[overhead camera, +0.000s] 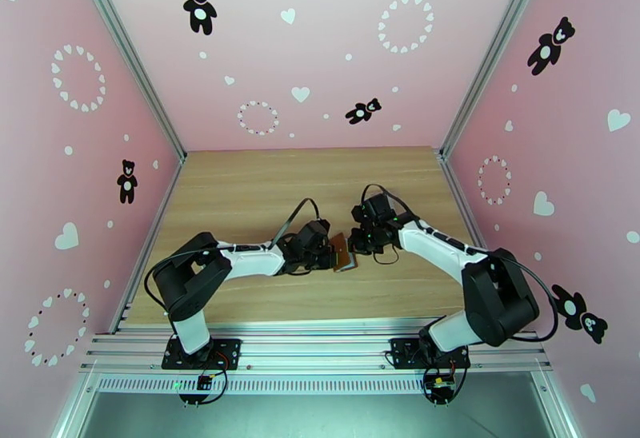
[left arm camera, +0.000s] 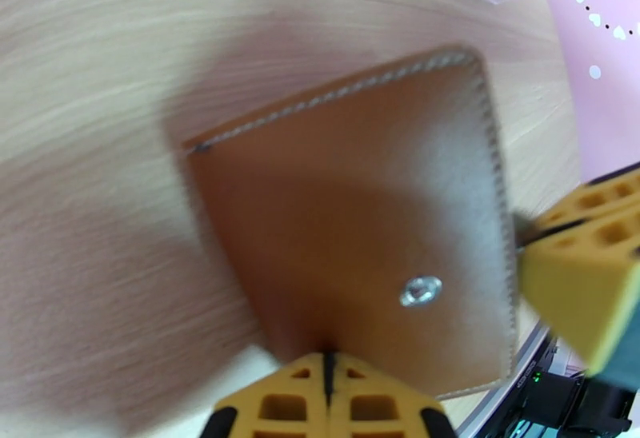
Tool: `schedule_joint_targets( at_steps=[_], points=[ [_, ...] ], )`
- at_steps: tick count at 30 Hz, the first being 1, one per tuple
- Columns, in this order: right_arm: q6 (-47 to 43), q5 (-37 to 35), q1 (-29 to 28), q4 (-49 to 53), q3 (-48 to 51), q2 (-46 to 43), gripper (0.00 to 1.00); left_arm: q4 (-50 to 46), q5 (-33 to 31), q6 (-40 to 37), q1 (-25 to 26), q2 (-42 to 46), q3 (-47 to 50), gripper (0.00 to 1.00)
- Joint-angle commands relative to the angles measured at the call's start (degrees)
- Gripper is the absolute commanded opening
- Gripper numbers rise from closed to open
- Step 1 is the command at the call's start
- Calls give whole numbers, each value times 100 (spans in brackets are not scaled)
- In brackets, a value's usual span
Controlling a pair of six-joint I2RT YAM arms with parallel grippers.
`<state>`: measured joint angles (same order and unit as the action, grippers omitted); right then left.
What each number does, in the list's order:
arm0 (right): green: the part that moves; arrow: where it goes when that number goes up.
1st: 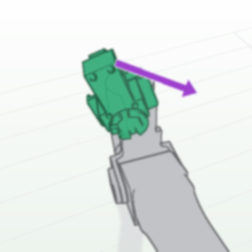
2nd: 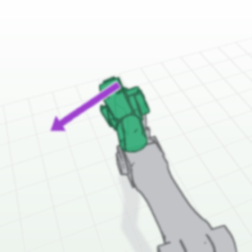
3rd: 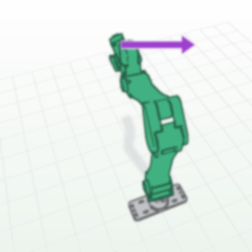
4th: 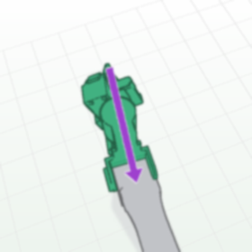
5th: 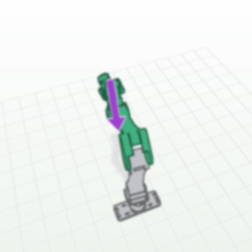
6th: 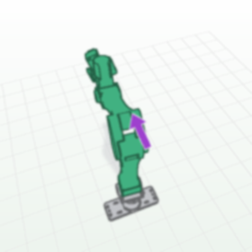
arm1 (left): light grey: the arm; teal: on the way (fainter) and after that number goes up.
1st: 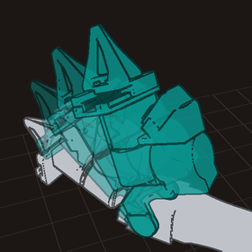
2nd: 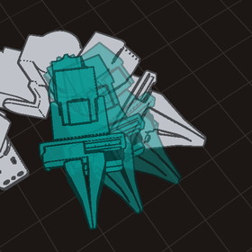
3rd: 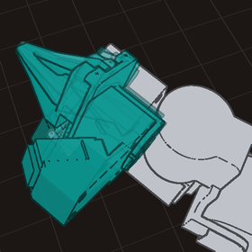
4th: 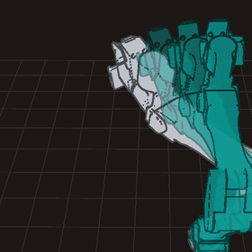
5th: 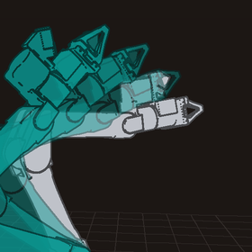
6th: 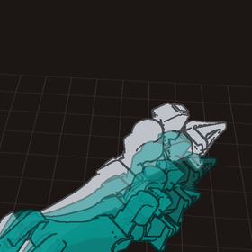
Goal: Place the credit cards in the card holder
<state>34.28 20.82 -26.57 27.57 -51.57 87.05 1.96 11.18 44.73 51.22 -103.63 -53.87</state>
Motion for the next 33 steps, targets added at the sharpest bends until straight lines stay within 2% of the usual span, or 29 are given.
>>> schedule_joint_targets(
  at_steps=[1, 5, 10, 17, 22, 27, 33],
  points=[
    [9, 167, -111, -32, -11, 153, 0, -100, -151, -63, 46, -29, -124, 10],
    [7, 167, -174, -54, 5, 258, 0, 57, -101, 16, 44, -44, -177, 11],
    [8, 106, -182, 0, 0, 230, 0, -123, -59, 20, 81, -312, -345, 5],
    [10, -759, -134, 532, -63, -371, 0, -858, -365, 1, 83, -600, -571, 1],
    [-157, -388, -139, 569, -169, -416, 0, -891, -387, 38, 98, -771, -622, 0],
    [-72, 21, -236, 204, -187, 136, 0, -678, -309, 69, 98, -666, -515, 0],
    [8, 150, -253, -91, -215, 667, 0, -505, -257, 68, 101, -363, -298, 0]
  ],
)
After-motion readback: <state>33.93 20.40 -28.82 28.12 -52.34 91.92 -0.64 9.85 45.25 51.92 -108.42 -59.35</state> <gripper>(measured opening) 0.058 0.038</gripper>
